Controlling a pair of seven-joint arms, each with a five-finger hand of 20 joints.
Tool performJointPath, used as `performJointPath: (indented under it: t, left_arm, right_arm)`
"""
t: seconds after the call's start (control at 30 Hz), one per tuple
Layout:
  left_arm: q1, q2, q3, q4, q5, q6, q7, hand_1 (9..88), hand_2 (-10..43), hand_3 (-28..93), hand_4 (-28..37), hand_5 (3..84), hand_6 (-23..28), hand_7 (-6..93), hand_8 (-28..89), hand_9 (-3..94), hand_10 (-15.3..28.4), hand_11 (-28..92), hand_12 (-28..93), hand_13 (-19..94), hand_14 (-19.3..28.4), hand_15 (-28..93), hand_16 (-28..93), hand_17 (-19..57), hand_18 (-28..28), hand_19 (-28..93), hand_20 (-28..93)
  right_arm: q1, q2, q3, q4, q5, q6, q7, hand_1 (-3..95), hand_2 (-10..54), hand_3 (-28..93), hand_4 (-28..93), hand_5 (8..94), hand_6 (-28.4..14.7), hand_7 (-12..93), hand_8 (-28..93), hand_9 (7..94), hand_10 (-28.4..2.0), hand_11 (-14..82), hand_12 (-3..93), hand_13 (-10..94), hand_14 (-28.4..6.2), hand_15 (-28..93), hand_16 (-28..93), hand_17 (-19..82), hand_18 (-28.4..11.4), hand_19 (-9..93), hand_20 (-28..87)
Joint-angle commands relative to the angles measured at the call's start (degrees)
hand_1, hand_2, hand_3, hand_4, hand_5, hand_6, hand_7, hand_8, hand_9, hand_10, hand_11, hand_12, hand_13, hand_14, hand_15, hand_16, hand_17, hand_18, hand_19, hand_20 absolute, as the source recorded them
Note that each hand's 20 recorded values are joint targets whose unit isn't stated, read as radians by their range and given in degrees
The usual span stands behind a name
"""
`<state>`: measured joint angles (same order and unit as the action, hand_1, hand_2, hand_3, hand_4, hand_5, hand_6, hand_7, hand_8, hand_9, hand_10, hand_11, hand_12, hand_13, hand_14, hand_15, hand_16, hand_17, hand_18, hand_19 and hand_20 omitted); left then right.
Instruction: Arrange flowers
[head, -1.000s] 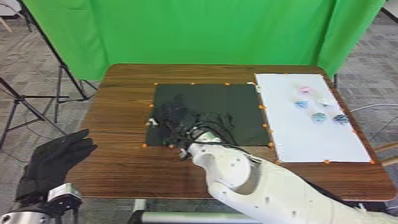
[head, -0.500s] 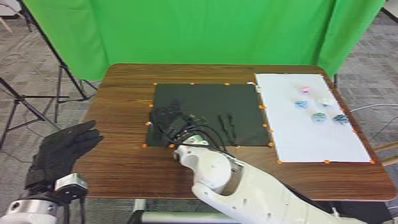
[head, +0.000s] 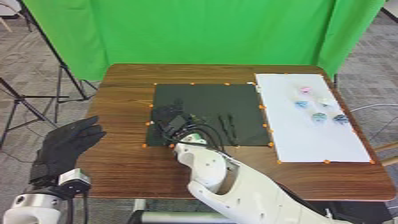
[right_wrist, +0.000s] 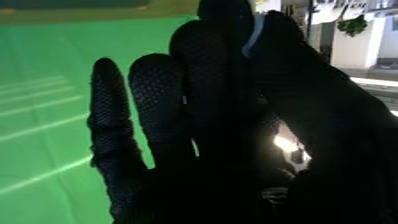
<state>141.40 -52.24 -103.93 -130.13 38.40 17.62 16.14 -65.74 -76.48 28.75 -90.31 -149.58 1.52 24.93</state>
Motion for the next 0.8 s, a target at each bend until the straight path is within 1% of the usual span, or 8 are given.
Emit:
performJointPath:
  t: [0.03, 0.2, 0.23, 0.27, 0.47, 0.67, 0.73, 0.8]
  left_arm:
    - [-0.2, -0.35, 0.36, 0.35, 0.29, -0.82, -0.46, 28.5, 7.6, 80, -14.8, 50.7, 15.9, 14.9, -9, 41.9, 23.5, 40, 8, 30, 28.4, 64, -15, -9.9, 21.9, 61, 12]
    - [-0.3, -0.45, 0.42, 0.29, 0.35, -0.71, -0.58, 28.5, 7.7, 80, -14.9, 50.6, 16.0, 14.9, -9, 41.9, 23.4, 40, 8, 30, 28.4, 64, -15, -9.9, 21.9, 61, 12]
    - [-0.1, 0.23, 0.69, 0.32, -0.24, -0.14, 0.16, 28.5, 7.7, 80, -14.8, 50.6, 16.0, 14.8, -9, 41.9, 23.4, 40, 8, 30, 28.4, 64, -15, -9.9, 21.8, 61, 12]
    - [-0.2, -0.07, 0.57, 0.26, -0.02, -0.35, -0.38, 28.5, 7.6, 80, -14.8, 50.6, 16.0, 14.9, -9, 41.9, 23.4, 40, 8, 30, 28.4, 64, -15, -9.9, 21.8, 61, 12]
    - [-0.5, 0.22, 0.85, 0.32, -0.09, -0.22, -0.31, 28.5, 7.6, 80, -14.8, 50.7, 15.9, 14.9, -9, 41.9, 23.5, 41, 8, 30, 28.4, 64, -15, -9.9, 21.8, 61, 12]
    - [-0.6, -0.24, 0.81, 0.39, 0.31, -0.69, -0.98, 28.7, 7.7, 80, -14.8, 50.7, 16.0, 14.9, -9, 41.9, 23.5, 40, 8, 30, 28.4, 64, -15, -9.9, 21.8, 61, 12]
    - [-0.3, 0.63, 1.06, 0.40, -0.30, -0.18, -0.37, 28.7, 7.7, 80, -14.8, 50.7, 16.0, 14.9, -9, 41.9, 23.6, 41, 8, 30, 28.4, 64, -15, -9.9, 21.8, 61, 12]
    - [-0.4, 0.44, 1.04, 0.36, -0.18, -0.29, -0.64, 28.7, 7.7, 79, -14.8, 50.7, 16.0, 14.9, -9, 42.0, 23.6, 40, 8, 30, 28.4, 64, -15, -9.9, 21.8, 61, 12]
  right_arm:
    - [-1.3, -1.5, 1.7, 0.3, -0.7, -2.8, 1.0, 42.2, -8.9, 78, -28, 77.5, -1.8, 29, 1, 69.3, -14.6, 53.1, 29.2, 55, -15.9, 78, 26, 15, -26.8, 76, 11]
    - [-2.2, -2.1, 2.5, 0.4, -1.8, -4.1, 1.3, 42.0, -9.0, 79, -28, 77.5, -2.0, 29, 1, 69.0, -14.6, 53.6, 28.4, 55, -16.3, 78, 26, 15, -27.4, 75, 11]
    - [-2.3, -2.2, 2.6, 0.3, -2.0, -4.6, 1.5, 41.9, -9.1, 79, -28, 77.4, -2.1, 29, 1, 69.0, -14.6, 53.7, 28.3, 55, -16.4, 78, 26, 15, -27.6, 75, 11]
    - [-2.8, -2.5, 2.9, 0.3, -2.6, -4.8, 1.3, 41.9, -9.2, 79, -28, 77.4, -2.2, 29, 1, 69.0, -14.7, 53.7, 28.2, 55, -16.4, 78, 26, 15, -27.8, 75, 11]
    - [-3.3, -2.9, 3.1, 0.6, -5.0, -5.1, 2.6, 40.0, -9.5, 79, -28, 76.7, -3.0, 28, 1, 67.6, -16.5, 56.2, 25.9, 53, -18.0, 80, 26, 14, -28.3, 74, 13]
    - [-2.9, -2.9, 2.9, 0.3, -3.3, -5.6, 3.8, 37.1, -9.5, 81, -28, 75.6, -4.1, 26, 0, 65.6, -18.3, 57.1, 25.6, 51, -20.2, 81, 25, 13, -28.4, 74, 14]
    - [-2.9, -2.9, 2.9, -0.1, -2.5, -5.9, 3.8, 36.3, -9.5, 81, -28, 75.4, -4.0, 26, -2, 65.2, -18.6, 57.3, 25.5, 51, -20.4, 81, 25, 13, -28.4, 73, 14]
    - [-2.9, -3.1, 2.8, -0.2, -1.6, -5.6, 4.2, 35.2, -9.5, 82, -27, 75.3, -4.1, 26, -6, 64.8, -18.8, 57.4, 25.3, 50, -20.7, 81, 25, 13, -28.4, 73, 15]
